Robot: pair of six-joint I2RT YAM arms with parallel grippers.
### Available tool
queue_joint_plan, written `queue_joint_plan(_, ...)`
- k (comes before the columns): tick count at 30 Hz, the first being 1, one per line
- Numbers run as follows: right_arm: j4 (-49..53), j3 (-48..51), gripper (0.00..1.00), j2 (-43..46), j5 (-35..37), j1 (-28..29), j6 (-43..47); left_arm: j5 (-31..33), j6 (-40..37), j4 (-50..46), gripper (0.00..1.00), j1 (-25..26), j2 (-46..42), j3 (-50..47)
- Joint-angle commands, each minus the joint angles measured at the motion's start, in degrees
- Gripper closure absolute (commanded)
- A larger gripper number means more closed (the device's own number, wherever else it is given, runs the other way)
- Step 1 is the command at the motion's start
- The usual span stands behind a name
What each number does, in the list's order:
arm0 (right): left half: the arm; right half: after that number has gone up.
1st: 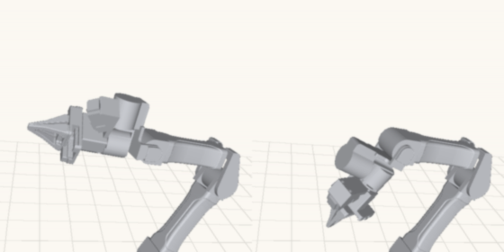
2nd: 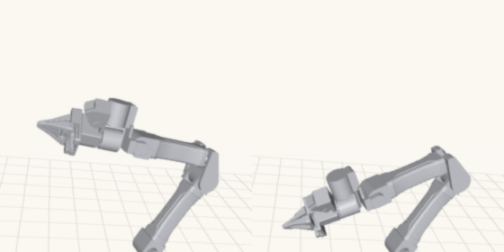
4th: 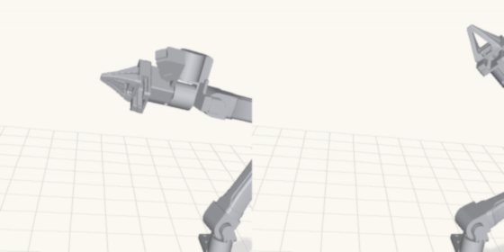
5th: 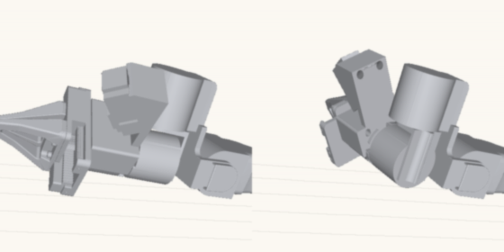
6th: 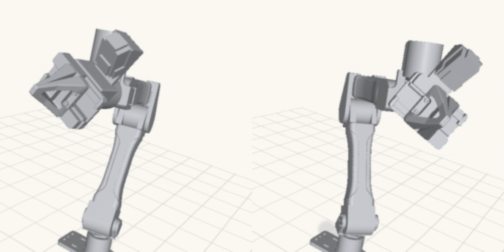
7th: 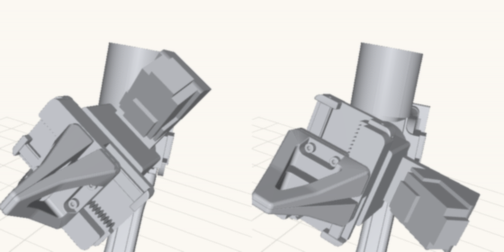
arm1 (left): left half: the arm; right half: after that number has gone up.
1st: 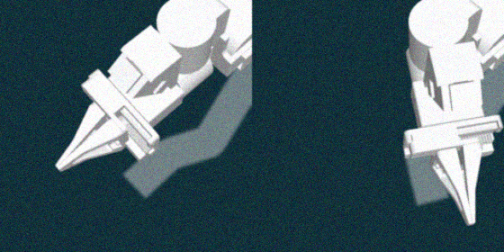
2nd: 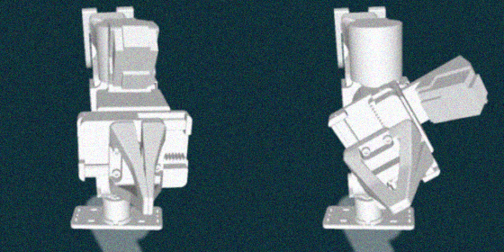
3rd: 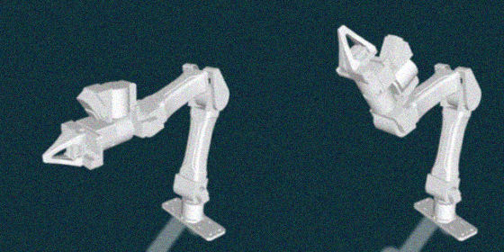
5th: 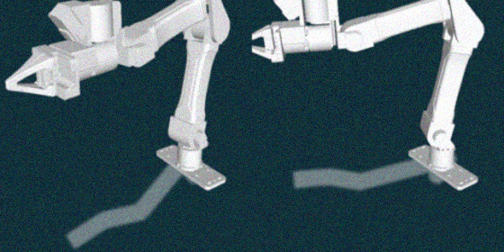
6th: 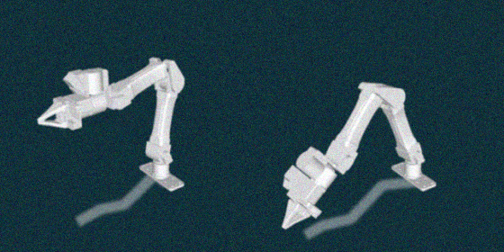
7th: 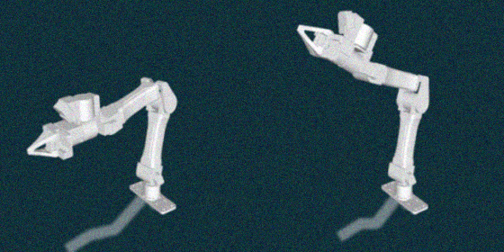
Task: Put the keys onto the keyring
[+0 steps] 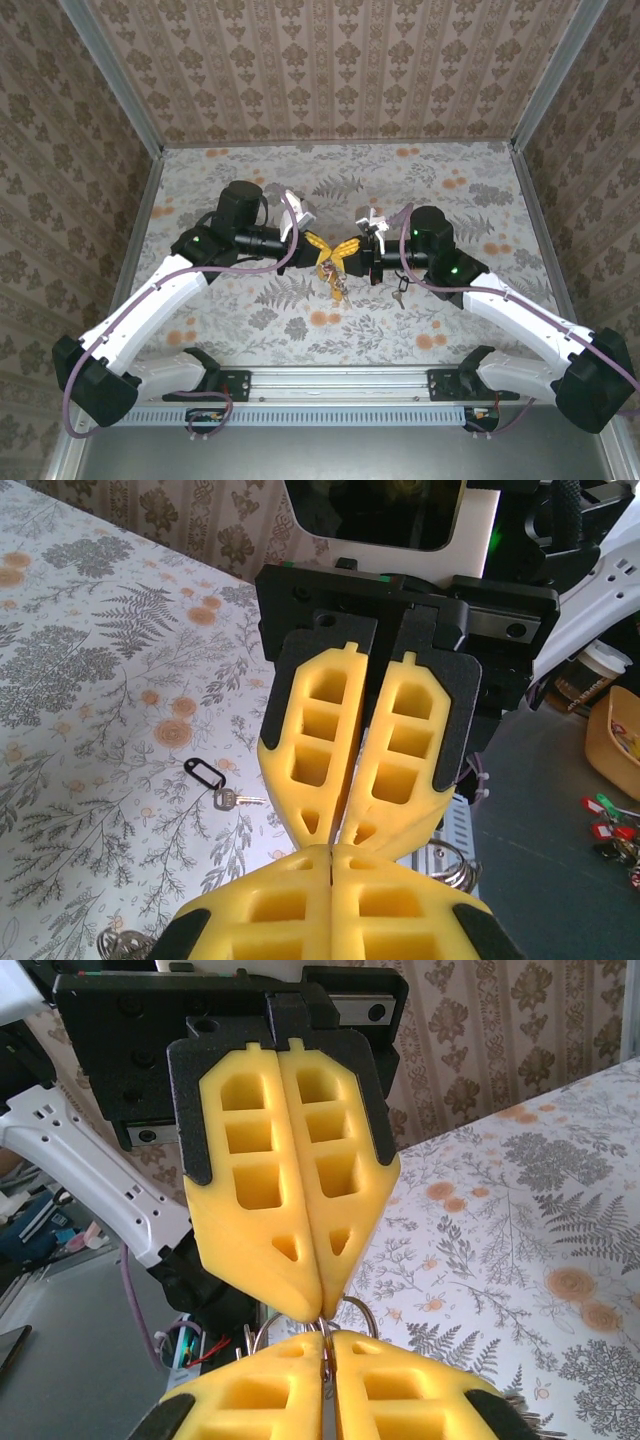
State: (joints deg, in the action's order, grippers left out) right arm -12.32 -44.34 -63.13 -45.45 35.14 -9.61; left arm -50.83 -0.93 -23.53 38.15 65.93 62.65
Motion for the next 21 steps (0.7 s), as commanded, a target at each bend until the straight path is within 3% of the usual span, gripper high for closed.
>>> queue_joint_plan(1,-1.66,-1.72,0.87,-0.33,-3.20,0.55,0.31,-2.61,-0.83,3.61,1.00,0.07,-0.02,2.14)
queue_joint_plan(10,-1.95,-2.40,0.89,-0.87,-6.61,1.07,1.76,-1.60,-1.14,3.47,1.00,0.50,0.21,2.22)
queue_joint_plan(14,-1.88,-2.29,1.00,-0.76,-7.98,1.34,2.94,-1.48,-0.90,3.80,1.00,0.60,0.48,2.30)
queue_joint_plan(21,-2.53,-1.46,1.00,0.85,-9.61,1.52,4.63,-0.76,-0.91,3.71,1.00,0.80,1.02,2.58)
